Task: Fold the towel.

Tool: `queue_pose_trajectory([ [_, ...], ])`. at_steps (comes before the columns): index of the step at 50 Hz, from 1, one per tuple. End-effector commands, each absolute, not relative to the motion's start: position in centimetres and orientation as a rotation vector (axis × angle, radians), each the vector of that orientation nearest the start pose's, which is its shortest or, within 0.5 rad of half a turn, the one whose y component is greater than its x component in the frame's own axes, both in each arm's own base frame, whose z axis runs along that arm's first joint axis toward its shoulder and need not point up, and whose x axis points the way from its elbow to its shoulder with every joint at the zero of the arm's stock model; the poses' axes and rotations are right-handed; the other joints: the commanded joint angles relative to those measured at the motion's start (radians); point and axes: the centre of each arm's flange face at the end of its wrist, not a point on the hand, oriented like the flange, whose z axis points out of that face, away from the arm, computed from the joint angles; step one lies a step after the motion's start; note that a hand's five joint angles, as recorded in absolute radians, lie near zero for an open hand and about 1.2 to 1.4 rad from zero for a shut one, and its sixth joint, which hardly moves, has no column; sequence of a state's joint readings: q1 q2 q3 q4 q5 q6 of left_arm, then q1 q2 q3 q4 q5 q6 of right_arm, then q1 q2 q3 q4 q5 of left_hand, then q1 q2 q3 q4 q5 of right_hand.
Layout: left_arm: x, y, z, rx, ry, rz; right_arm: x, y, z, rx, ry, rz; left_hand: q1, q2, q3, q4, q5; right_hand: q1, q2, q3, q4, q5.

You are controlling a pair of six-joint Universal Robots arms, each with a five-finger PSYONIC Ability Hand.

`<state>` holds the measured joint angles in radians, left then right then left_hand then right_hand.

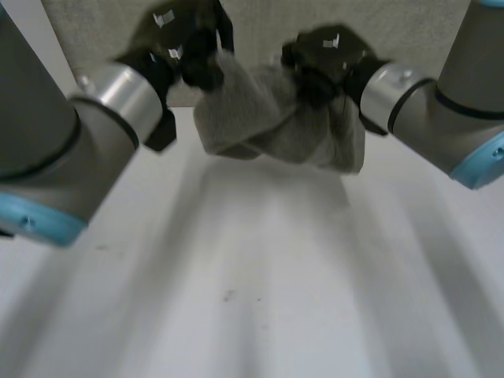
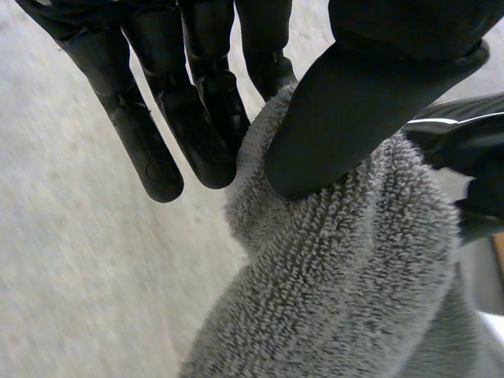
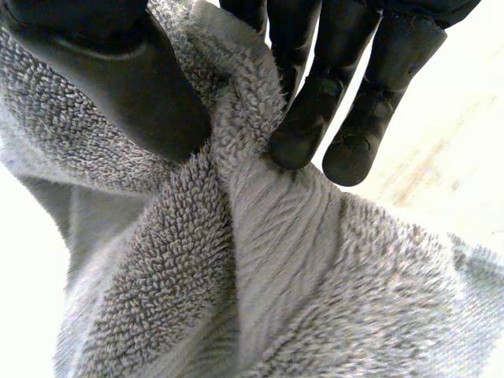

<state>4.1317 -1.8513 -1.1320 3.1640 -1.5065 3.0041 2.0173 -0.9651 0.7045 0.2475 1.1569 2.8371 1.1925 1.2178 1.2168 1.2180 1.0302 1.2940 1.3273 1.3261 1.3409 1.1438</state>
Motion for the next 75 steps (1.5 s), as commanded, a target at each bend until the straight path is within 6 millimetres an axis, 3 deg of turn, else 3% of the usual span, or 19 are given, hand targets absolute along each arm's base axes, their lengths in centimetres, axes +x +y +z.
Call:
queue_pose_trajectory([
  [1, -32.4, -20.6, 27.8, -0.549, -1.881, 1.665, 32.7, -29.0, 26.6, -1.434, 1.852, -1.632, 0.204, 0.178, 0.180, 0.178, 0.192, 0.102, 0.069, 0.070, 0.055, 0.078],
  [5, -31.5, -18.9, 23.9, -0.589, -2.012, 1.545, 31.5, -26.9, 23.1, -1.661, 1.921, -1.405, 0.204, 0.178, 0.180, 0.178, 0.192, 0.102, 0.069, 0.070, 0.055, 0.078],
  [8, -31.2, -18.4, 23.0, -0.599, -2.045, 1.511, 31.1, -26.3, 22.0, -1.700, 1.939, -1.329, 0.204, 0.178, 0.180, 0.178, 0.192, 0.102, 0.069, 0.070, 0.055, 0.078],
  [11, -30.8, -16.6, 21.3, -0.656, -2.096, 1.393, 30.2, -24.5, 19.4, -1.733, 1.988, -1.163, 0.204, 0.178, 0.180, 0.178, 0.192, 0.102, 0.069, 0.070, 0.055, 0.078],
  [13, -30.7, -16.1, 20.9, -0.674, -2.107, 1.352, 30.0, -24.0, 19.1, -1.730, 2.000, -1.134, 0.204, 0.178, 0.180, 0.178, 0.192, 0.102, 0.069, 0.070, 0.055, 0.078],
  [17, -30.6, -15.3, 20.6, -0.707, -2.111, 1.283, 29.7, -23.4, 18.9, -1.717, 2.015, -1.110, 0.204, 0.178, 0.180, 0.178, 0.192, 0.102, 0.069, 0.070, 0.055, 0.078],
  [19, -30.6, -14.8, 20.4, -0.734, -2.113, 1.232, 29.4, -23.0, 19.0, -1.710, 2.017, -1.122, 0.204, 0.178, 0.180, 0.178, 0.192, -0.194, -0.227, -0.226, -0.241, -0.218],
  [23, -30.6, -14.5, 20.2, -0.761, -2.116, 1.214, 29.0, -23.0, 19.1, -1.672, 2.028, -1.164, 0.204, 0.178, 0.180, 0.178, 0.192, -0.416, -0.449, -0.448, -0.463, -0.440],
  [29, -30.6, -14.5, 20.1, -0.813, -2.112, 1.234, 27.7, -23.8, 20.2, -1.505, 2.086, -1.272, 0.204, 0.178, 0.180, 0.178, 0.192, -0.516, -0.549, -0.548, -0.563, -0.540],
  [36, -30.7, -14.3, 20.1, -0.828, -2.104, 1.235, 26.5, -24.3, 20.5, -1.428, 2.128, -1.311, 0.204, 0.178, 0.180, 0.178, 0.192, -0.578, -0.611, -0.610, -0.625, -0.602],
  [47, -30.7, -14.3, 20.1, -0.830, -2.104, 1.236, 24.9, -26.0, 20.2, -1.368, 2.177, -1.370, 0.204, 0.178, 0.180, 0.178, 0.192, -0.469, -0.503, -0.501, -0.516, -0.494],
  [53, -30.7, -14.3, 20.2, -0.829, -2.101, 1.239, 24.8, -26.1, 19.5, -1.366, 2.176, -1.381, 0.204, 0.178, 0.180, 0.178, 0.192, -0.132, -0.165, -0.164, -0.178, -0.156],
  [55, -30.8, -14.4, 20.3, -0.829, -2.097, 1.244, 24.7, -25.8, 18.8, -1.367, 2.184, -1.360, 0.204, 0.178, 0.180, 0.178, 0.192, 0.101, 0.068, 0.069, 0.054, 0.077],
  [61, -31.1, -14.6, 20.5, -0.829, -2.078, 1.262, 24.1, -25.3, 18.2, -1.353, 2.209, -1.319, 0.204, 0.178, 0.180, 0.178, 0.192, 0.102, 0.069, 0.070, 0.055, 0.078],
  [66, -31.6, -13.9, 20.3, -0.858, -2.047, 1.247, 21.9, -25.4, 18.5, -1.297, 2.257, -1.313, 0.204, 0.178, 0.180, 0.178, 0.192, 0.102, 0.069, 0.070, 0.055, 0.078],
  [68, -32.3, -12.3, 20.2, -0.916, -1.992, 1.186, 20.6, -24.9, 19.8, -1.291, 2.256, -1.350, 0.204, 0.178, 0.180, 0.178, 0.192, 0.102, 0.069, 0.070, 0.055, 0.078],
  [75, -33.1, -9.7, 19.8, -0.997, -1.921, 1.084, 17.4, -24.7, 19.7, -1.391, 2.309, -1.349, 0.204, 0.178, 0.180, 0.178, 0.192, 0.102, 0.069, 0.070, 0.055, 0.078],
])
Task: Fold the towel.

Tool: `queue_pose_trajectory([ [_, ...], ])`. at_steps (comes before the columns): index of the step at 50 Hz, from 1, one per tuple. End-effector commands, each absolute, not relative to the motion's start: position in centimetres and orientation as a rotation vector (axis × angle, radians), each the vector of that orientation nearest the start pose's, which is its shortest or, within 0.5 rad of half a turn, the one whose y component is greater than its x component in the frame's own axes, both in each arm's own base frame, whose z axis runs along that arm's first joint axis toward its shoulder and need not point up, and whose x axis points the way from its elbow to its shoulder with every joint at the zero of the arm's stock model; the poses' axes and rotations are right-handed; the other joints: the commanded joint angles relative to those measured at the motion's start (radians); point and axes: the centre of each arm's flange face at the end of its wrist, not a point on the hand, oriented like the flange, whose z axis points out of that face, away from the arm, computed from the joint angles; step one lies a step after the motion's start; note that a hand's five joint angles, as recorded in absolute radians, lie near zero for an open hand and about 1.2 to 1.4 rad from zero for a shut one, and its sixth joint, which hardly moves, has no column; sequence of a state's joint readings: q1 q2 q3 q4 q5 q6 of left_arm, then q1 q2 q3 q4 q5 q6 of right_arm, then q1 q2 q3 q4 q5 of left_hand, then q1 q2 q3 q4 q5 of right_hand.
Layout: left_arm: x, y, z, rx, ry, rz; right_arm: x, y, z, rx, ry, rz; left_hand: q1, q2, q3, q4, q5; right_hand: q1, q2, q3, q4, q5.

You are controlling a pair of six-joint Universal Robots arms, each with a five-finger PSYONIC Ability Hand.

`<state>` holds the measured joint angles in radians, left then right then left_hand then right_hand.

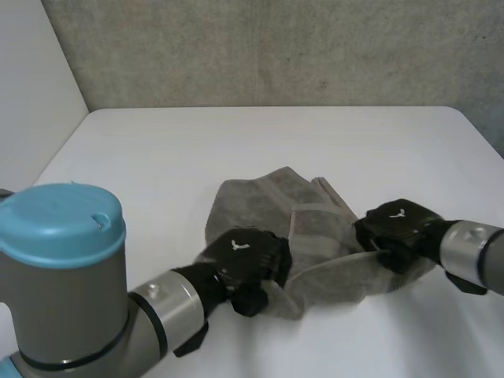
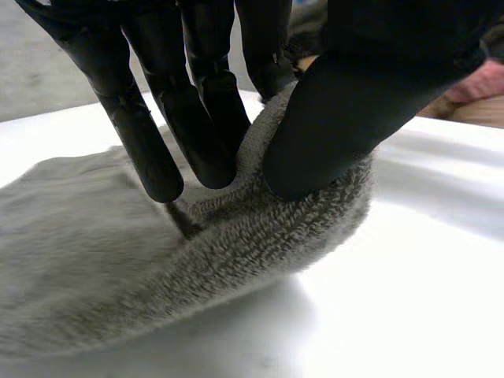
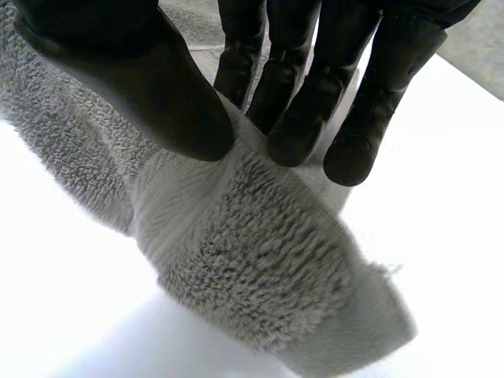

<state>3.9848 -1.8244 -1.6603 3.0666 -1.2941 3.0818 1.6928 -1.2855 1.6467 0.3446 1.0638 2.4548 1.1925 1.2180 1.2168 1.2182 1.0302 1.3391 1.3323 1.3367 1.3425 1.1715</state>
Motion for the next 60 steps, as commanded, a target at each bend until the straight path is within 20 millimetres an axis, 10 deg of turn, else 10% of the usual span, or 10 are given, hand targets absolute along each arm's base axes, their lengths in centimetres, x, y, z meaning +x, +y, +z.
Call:
queue_pose_trajectory([
  [1, -33.2, -9.4, 19.8, -1.008, -1.911, 1.080, 16.7, -24.7, 19.8, -1.421, 2.324, -1.348, 0.204, 0.178, 0.179, 0.178, 0.192, 0.057, 0.064, 0.060, 0.054, 0.050],
  [3, -33.4, -9.3, 20.0, -1.013, -1.897, 1.085, 16.3, -24.5, 20.0, -1.453, 2.330, -1.346, 0.204, 0.178, 0.179, 0.178, 0.192, 0.057, 0.064, 0.060, 0.054, 0.050],
  [5, -33.9, -9.7, 20.3, -1.017, -1.875, 1.114, 15.6, -24.6, 20.0, -1.467, 2.346, -1.338, -0.551, -0.577, -0.576, -0.577, -0.563, 0.057, 0.064, 0.060, 0.054, 0.050],
  [8, -34.9, -10.7, 21.1, -1.047, -1.817, 1.191, 15.4, -24.7, 19.9, -1.462, 2.353, -1.339, -1.011, -1.037, -1.035, -1.037, -1.023, 0.057, 0.064, 0.060, 0.054, 0.050],
  [17, -37.4, -16.3, 23.1, -1.106, -1.655, 1.486, 15.2, -24.8, 19.6, -1.450, 2.355, -1.328, -1.000, -1.025, -1.024, -1.025, -1.012, 0.057, 0.064, 0.060, 0.054, 0.050],
  [25, -40.8, -21.5, 19.8, -1.230, -1.638, 1.546, 15.6, -24.6, 19.7, -1.438, 2.305, -1.340, -0.912, -0.937, -0.936, -0.937, -0.924, 0.057, 0.064, 0.060, 0.054, 0.050],
  [42, -42.8, -22.1, 14.0, -1.742, -1.399, 1.509, 15.9, -24.2, 18.9, -1.447, 2.286, -1.344, -0.871, -0.896, -0.895, -0.896, -0.883, 0.057, 0.064, 0.060, 0.054, 0.050],
  [60, -43.3, -22.6, 13.0, -1.761, -1.378, 1.521, 16.0, -24.4, 18.3, -1.436, 2.282, -1.312, -0.322, -0.347, -0.346, -0.347, -0.334, 0.057, 0.064, 0.060, 0.054, 0.050],
])
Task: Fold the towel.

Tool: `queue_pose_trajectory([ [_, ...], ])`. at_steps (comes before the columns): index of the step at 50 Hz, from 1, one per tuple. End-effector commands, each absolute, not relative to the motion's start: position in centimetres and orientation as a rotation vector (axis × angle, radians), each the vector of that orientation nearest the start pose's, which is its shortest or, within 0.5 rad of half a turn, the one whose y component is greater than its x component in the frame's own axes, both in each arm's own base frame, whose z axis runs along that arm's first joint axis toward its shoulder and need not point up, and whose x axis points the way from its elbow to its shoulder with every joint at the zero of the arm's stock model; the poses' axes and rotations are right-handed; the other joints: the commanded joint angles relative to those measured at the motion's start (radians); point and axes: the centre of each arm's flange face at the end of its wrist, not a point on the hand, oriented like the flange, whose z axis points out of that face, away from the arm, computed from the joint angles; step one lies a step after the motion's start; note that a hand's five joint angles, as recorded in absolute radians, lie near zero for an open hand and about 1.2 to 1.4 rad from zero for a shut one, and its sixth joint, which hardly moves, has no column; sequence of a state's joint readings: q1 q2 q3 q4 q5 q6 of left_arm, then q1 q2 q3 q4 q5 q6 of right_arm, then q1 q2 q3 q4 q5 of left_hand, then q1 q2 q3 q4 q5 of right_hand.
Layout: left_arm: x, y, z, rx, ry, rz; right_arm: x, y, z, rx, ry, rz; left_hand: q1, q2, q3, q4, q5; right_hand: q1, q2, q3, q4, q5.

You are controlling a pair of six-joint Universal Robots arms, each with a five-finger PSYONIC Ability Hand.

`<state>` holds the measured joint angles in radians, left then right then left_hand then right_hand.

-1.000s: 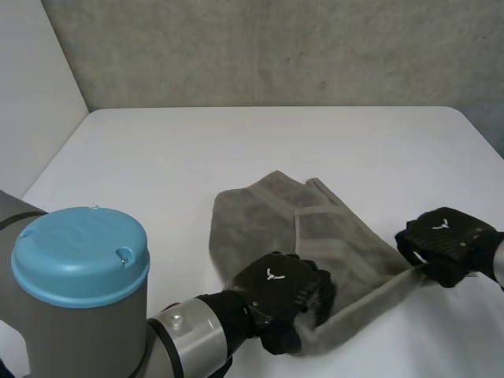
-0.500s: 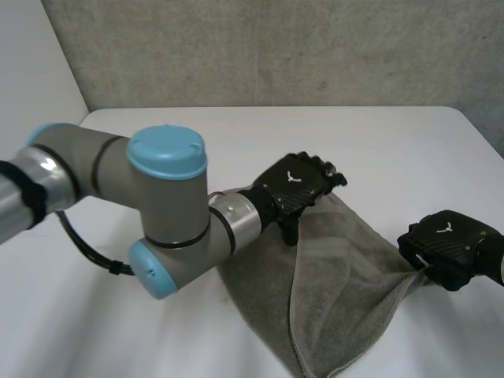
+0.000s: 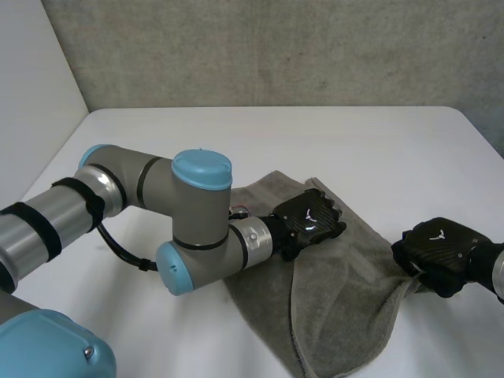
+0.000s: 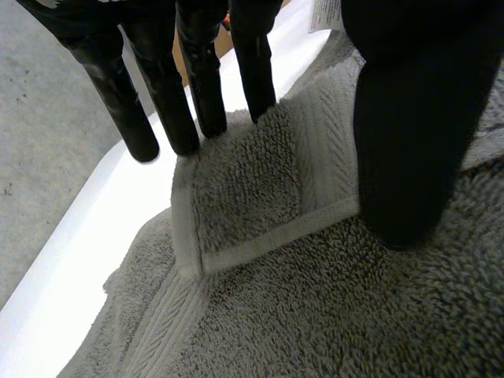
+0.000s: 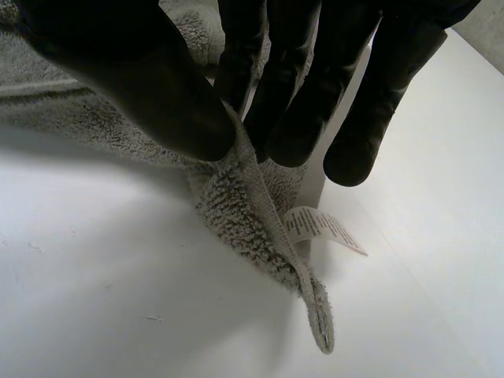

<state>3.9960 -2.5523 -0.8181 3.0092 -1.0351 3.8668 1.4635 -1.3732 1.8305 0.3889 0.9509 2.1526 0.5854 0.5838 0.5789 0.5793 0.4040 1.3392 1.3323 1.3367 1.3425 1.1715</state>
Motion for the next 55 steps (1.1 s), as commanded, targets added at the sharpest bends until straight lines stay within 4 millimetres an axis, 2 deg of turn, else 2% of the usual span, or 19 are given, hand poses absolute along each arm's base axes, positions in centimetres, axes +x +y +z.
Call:
queue_pose_trajectory([
  [1, -43.2, -22.5, 13.0, -1.761, -1.379, 1.519, 15.9, -24.4, 18.2, -1.431, 2.285, -1.308, 0.286, 0.287, 0.292, 0.292, 0.293, 0.057, 0.064, 0.060, 0.054, 0.050],
  [12, -43.3, -22.6, 12.1, -1.764, -1.383, 1.513, 15.9, -24.5, 18.0, -1.430, 2.286, -1.298, 0.327, 0.328, 0.333, 0.333, 0.334, 0.057, 0.064, 0.060, 0.054, 0.050],
  [18, -43.4, -22.7, 12.3, -1.761, -1.373, 1.531, 15.9, -24.6, 18.1, -1.431, 2.285, -1.306, 0.641, 0.643, 0.647, 0.647, 0.648, 0.057, 0.064, 0.060, 0.054, 0.050],
  [20, -43.6, -23.0, 12.8, -1.754, -1.356, 1.572, 15.9, -24.8, 18.3, -1.434, 2.283, -1.318, 0.784, 0.786, 0.791, 0.790, 0.791, 0.057, 0.064, 0.060, 0.054, 0.050],
  [23, -43.7, -23.2, 13.2, -1.747, -1.345, 1.597, 15.9, -24.9, 18.3, -1.437, 2.281, -1.325, 0.811, 0.812, 0.817, 0.817, 0.818, 0.057, 0.064, 0.060, 0.054, 0.050],
  [29, -43.2, -25.5, 16.1, -1.698, -1.393, 1.780, 15.8, -26.0, 19.4, -1.356, 2.293, -1.378, 0.811, 0.812, 0.817, 0.817, 0.818, 0.057, 0.064, 0.060, 0.054, 0.050],
  [34, -40.9, -28.6, 18.8, -1.628, -1.536, 1.944, 15.7, -27.3, 20.6, -1.261, 2.297, -1.450, 0.811, 0.812, 0.817, 0.817, 0.818, 0.057, 0.064, 0.060, 0.054, 0.050],
  [36, -39.0, -30.0, 20.8, -1.580, -1.616, 2.018, 15.7, -28.2, 21.5, -1.212, 2.290, -1.504, 0.811, 0.812, 0.817, 0.817, 0.818, 0.057, 0.064, 0.060, 0.054, 0.050],
  [39, -37.9, -30.4, 21.6, -1.560, -1.657, 2.040, 15.7, -28.5, 22.0, -1.183, 2.283, -1.524, 0.811, 0.812, 0.817, 0.817, 0.818, 0.057, 0.064, 0.060, 0.054, 0.050],
  [41, -35.3, -30.7, 23.3, -1.527, -1.728, 2.082, 15.9, -29.1, 23.2, -1.132, 2.264, -1.569, 0.811, 0.812, 0.817, 0.817, 0.818, 0.057, 0.064, 0.060, 0.054, 0.050],
  [42, -35.3, -30.7, 23.3, -1.527, -1.728, 2.082, 15.9, -29.1, 23.2, -1.132, 2.264, -1.569, 0.811, 0.812, 0.817, 0.817, 0.818, 0.057, 0.064, 0.060, 0.054, 0.050],
  [44, -32.6, -30.7, 25.1, -1.491, -1.783, 2.121, 16.4, -29.6, 24.5, -1.097, 2.234, -1.614, 0.811, 0.812, 0.817, 0.817, 0.818, 0.057, 0.064, 0.060, 0.054, 0.050],
  [45, -32.6, -30.7, 25.1, -1.491, -1.783, 2.121, 16.4, -29.6, 24.5, -1.097, 2.234, -1.614, 0.811, 0.812, 0.817, 0.817, 0.818, 0.057, 0.064, 0.060, 0.054, 0.050],
  [47, -29.9, -30.3, 26.9, -1.442, -1.841, 2.162, 16.7, -30.0, 26.6, -1.079, 2.193, -1.696, 0.811, 0.812, 0.817, 0.817, 0.818, 0.057, 0.064, 0.060, 0.054, 0.050],
  [48, -29.9, -30.3, 26.9, -1.442, -1.841, 2.162, 16.7, -30.0, 26.6, -1.079, 2.193, -1.697, 0.811, 0.812, 0.817, 0.817, 0.818, 0.057, 0.064, 0.060, 0.054, 0.050],
  [50, -28.0, -29.4, 28.3, -1.416, -1.870, 2.193, 16.7, -30.0, 29.5, -1.061, 2.142, -1.814, 0.811, 0.812, 0.817, 0.817, 0.818, 0.057, 0.064, 0.060, 0.054, 0.050],
  [51, -28.0, -29.4, 28.3, -1.416, -1.870, 2.193, 16.7, -30.0, 29.5, -1.061, 2.141, -1.815, 0.811, 0.812, 0.817, 0.817, 0.818, 0.057, 0.064, 0.060, 0.054, 0.050],
  [53, -26.7, -27.7, 30.2, -1.393, -1.850, 2.252, 16.7, -29.7, 32.2, -1.043, 2.080, -1.917, 0.811, 0.812, 0.817, 0.817, 0.818, 0.057, 0.064, 0.060, 0.054, 0.050],
  [55, -26.2, -26.7, 31.7, -1.376, -1.819, 2.302, 16.8, -29.4, 33.6, -1.032, 2.044, -1.971, 0.811, 0.812, 0.817, 0.817, 0.818, 0.057, 0.064, 0.060, 0.054, 0.050],
])
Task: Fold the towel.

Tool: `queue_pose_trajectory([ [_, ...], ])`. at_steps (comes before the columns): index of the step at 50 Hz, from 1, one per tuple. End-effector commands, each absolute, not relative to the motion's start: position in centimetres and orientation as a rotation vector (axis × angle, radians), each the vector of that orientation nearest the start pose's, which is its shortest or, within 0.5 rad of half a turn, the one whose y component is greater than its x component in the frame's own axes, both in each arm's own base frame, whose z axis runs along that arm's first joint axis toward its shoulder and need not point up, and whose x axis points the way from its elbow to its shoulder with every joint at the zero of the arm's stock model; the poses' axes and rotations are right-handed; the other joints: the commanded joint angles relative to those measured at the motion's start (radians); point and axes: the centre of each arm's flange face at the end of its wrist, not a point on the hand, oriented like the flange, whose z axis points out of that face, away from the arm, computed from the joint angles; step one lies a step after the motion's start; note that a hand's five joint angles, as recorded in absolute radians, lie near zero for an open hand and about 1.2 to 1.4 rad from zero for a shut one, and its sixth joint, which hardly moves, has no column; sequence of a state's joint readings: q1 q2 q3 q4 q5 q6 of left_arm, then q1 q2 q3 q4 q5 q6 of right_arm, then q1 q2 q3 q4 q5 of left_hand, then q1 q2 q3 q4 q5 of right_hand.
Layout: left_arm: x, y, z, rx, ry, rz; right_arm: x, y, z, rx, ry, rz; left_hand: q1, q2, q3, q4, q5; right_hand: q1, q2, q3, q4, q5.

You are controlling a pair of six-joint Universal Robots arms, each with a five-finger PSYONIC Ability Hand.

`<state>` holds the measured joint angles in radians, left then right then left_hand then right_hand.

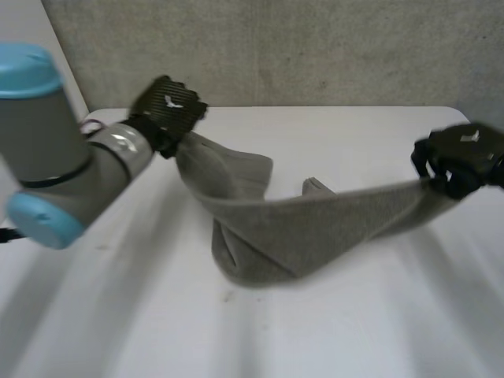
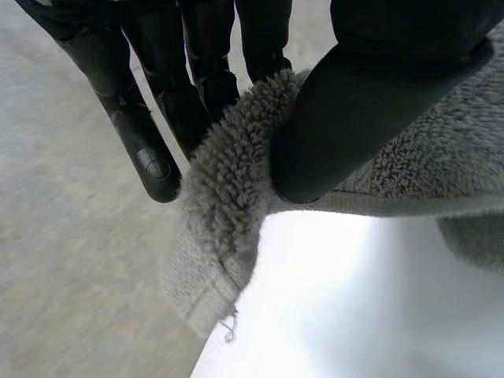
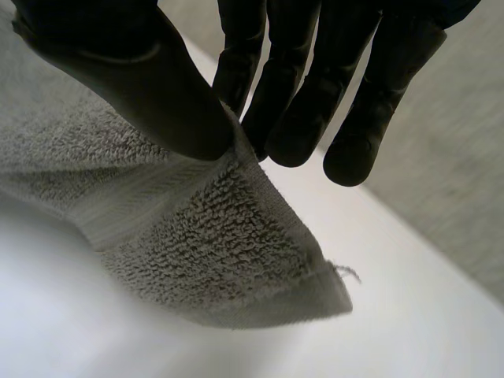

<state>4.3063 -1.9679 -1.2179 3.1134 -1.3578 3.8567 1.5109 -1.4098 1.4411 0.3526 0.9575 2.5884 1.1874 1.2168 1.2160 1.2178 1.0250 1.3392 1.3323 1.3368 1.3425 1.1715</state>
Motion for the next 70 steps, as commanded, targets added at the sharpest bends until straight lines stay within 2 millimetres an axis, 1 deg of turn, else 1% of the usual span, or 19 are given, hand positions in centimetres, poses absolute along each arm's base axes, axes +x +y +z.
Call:
queue_pose_trajectory([
  [1, -26.2, -26.7, 31.7, 1.292, 1.707, -2.162, 16.8, -29.4, 33.7, -1.032, 2.044, -1.972, 0.209, 0.179, 0.180, 0.178, 0.197, 0.057, 0.064, 0.060, 0.054, 0.050],
  [6, -23.7, -23.9, 37.2, 1.150, 1.538, -2.281, 16.9, -27.6, 39.5, -0.988, 1.887, -2.177, 0.209, 0.179, 0.180, 0.178, 0.197, 0.057, 0.064, 0.060, 0.054, 0.050],
  [11, -22.9, -22.5, 39.9, 1.072, 1.452, -2.349, 16.8, -26.9, 41.9, -0.966, 1.851, -2.233, 0.209, 0.179, 0.180, 0.178, 0.197, 0.057, 0.064, 0.060, 0.054, 0.050],
  [17, -22.1, -23.1, 40.7, 0.993, 1.487, -2.353, 16.9, -27.0, 42.8, -0.952, 1.877, -2.219, 0.209, 0.179, 0.180, 0.178, 0.197, 0.057, 0.064, 0.060, 0.054, 0.050],
  [20, -21.8, -23.3, 40.4, 0.981, 1.547, -2.323, 17.6, -27.9, 42.3, -0.959, 1.912, -2.150, 0.209, 0.179, 0.180, 0.178, 0.197, 0.057, 0.064, 0.060, 0.054, 0.050],
  [30, -23.5, -29.1, 32.6, 1.113, 1.939, -2.055, 21.4, -31.3, 38.2, -1.078, 2.017, -1.891, 0.209, 0.179, 0.180, 0.178, 0.197, 0.057, 0.064, 0.060, 0.054, 0.050],
  [39, -24.9, -34.0, 30.9, 1.051, 2.026, -2.096, 24.3, -34.6, 35.6, -1.111, 2.017, -1.900, 0.209, 0.179, 0.180, 0.178, 0.197, 0.057, 0.064, 0.060, 0.054, 0.050],
  [42, -25.5, -36.2, 31.9, 0.987, 1.991, -2.181, 24.9, -36.3, 36.1, -1.092, 1.968, -2.032, 0.209, 0.179, 0.180, 0.178, 0.197, 0.057, 0.064, 0.060, 0.054, 0.050],
  [44, -25.9, -37.8, 34.4, 0.884, 1.925, -2.326, 25.4, -38.0, 38.3, -1.032, 1.824, -2.278, 0.209, 0.179, 0.180, 0.178, 0.197, 0.057, 0.064, 0.060, 0.054, 0.050],
  [47, -25.9, -38.3, 36.0, 0.811, 1.899, -2.411, 25.7, -38.3, 40.0, -0.990, 1.726, -2.416, 0.209, 0.179, 0.180, 0.178, 0.197, 0.057, 0.064, 0.060, 0.054, 0.050],
  [49, -25.7, -38.3, 39.1, 0.667, 1.857, -2.569, 26.2, -38.4, 43.4, -0.889, 1.500, -2.657, 0.209, 0.179, 0.180, 0.178, 0.197, 0.057, 0.064, 0.060, 0.054, 0.050],
  [54, -25.2, -37.9, 41.5, 0.489, 1.866, -2.716, 26.1, -37.8, 45.3, -0.846, 1.393, -2.744, 0.209, 0.179, 0.180, 0.178, 0.197, 0.057, 0.064, 0.060, 0.054, 0.050],
  [58, -24.9, -37.2, 42.0, 0.429, 1.905, -2.743, 26.1, -37.6, 44.5, -0.879, 1.457, -2.681, 0.209, 0.179, 0.180, 0.178, 0.197, 0.057, 0.064, 0.060, 0.054, 0.050],
  [61, -24.8, -37.2, 40.1, 0.437, 2.016, -2.674, 26.4, -37.4, 42.1, -0.959, 1.589, -2.530, 0.209, 0.179, 0.180, 0.178, 0.197, 0.057, 0.064, 0.060, 0.054, 0.050],
  [63, -24.7, -37.1, 36.9, 0.467, 2.146, -2.553, 26.7, -36.9, 38.9, -1.057, 1.731, -2.325, 0.209, 0.179, 0.180, 0.178, 0.197, 0.057, 0.064, 0.060, 0.054, 0.050],
  [64, -24.7, -37.1, 36.9, 0.467, 2.147, -2.553, 26.7, -36.9, 38.9, -1.058, 1.732, -2.323, 0.209, 0.179, 0.180, 0.178, 0.197, 0.057, 0.064, 0.060, 0.054, 0.050],
  [66, -24.3, -36.9, 33.2, 0.477, 2.293, -2.404, 26.9, -36.4, 35.4, -1.120, 1.863, -2.110, 0.209, 0.179, 0.180, 0.178, 0.197, 0.057, 0.064, 0.060, 0.054, 0.050],
  [69, -23.8, -36.9, 31.1, 0.471, 2.363, -2.322, 26.9, -36.1, 33.6, -1.147, 1.926, -2.009, 0.209, 0.179, 0.180, 0.178, 0.197, 0.057, 0.064, 0.060, 0.054, 0.050],
  [70, -23.2, -36.7, 28.9, 0.464, 2.440, -2.224, 26.9, -35.8, 31.9, -1.176, 1.980, -1.920, 0.209, 0.179, 0.180, 0.178, 0.197, 0.057, 0.064, 0.060, 0.054, 0.050],
])
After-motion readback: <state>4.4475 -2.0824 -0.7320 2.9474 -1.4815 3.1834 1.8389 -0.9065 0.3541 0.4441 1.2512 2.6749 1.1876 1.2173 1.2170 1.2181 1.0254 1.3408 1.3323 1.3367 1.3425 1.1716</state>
